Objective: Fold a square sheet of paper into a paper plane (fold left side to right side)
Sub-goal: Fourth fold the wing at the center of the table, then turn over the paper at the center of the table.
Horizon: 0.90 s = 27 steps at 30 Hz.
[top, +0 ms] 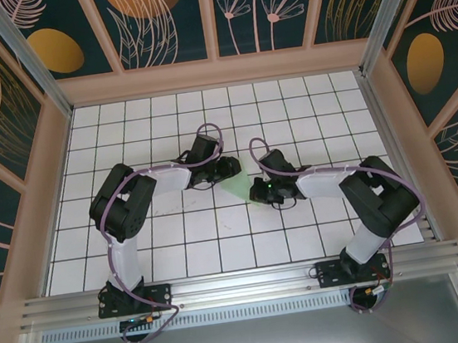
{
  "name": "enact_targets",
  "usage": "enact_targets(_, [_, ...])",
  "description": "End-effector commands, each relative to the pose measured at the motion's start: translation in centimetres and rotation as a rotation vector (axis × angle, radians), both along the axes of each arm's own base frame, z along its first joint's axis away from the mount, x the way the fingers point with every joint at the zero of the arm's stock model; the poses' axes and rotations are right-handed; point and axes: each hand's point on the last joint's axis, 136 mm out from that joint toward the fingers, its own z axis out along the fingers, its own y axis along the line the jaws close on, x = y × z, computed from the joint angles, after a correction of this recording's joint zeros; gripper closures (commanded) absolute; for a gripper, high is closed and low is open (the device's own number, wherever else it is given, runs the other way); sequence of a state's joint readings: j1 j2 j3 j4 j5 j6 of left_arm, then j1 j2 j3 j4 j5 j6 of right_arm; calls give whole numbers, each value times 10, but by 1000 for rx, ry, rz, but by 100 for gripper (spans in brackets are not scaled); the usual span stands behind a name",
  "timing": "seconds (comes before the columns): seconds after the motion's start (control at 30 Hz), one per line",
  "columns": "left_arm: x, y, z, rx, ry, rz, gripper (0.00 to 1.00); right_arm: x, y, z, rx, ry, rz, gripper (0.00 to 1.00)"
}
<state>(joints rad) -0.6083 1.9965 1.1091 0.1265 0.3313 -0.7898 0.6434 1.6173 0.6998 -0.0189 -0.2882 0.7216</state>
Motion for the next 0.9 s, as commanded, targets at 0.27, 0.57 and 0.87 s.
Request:
enact_targets(0.27, [-5,15,-19,91,53,15,55,-36,-36,5,-125,67,69,90])
enact_targets(0.57, [24,-3,72,-21,-83,-12,47,18,-38,69,56,-202,39,67])
enact_targets(0.87, [5,39,81,-43,-84,113,44,42,-28,75,161,-320,138,57])
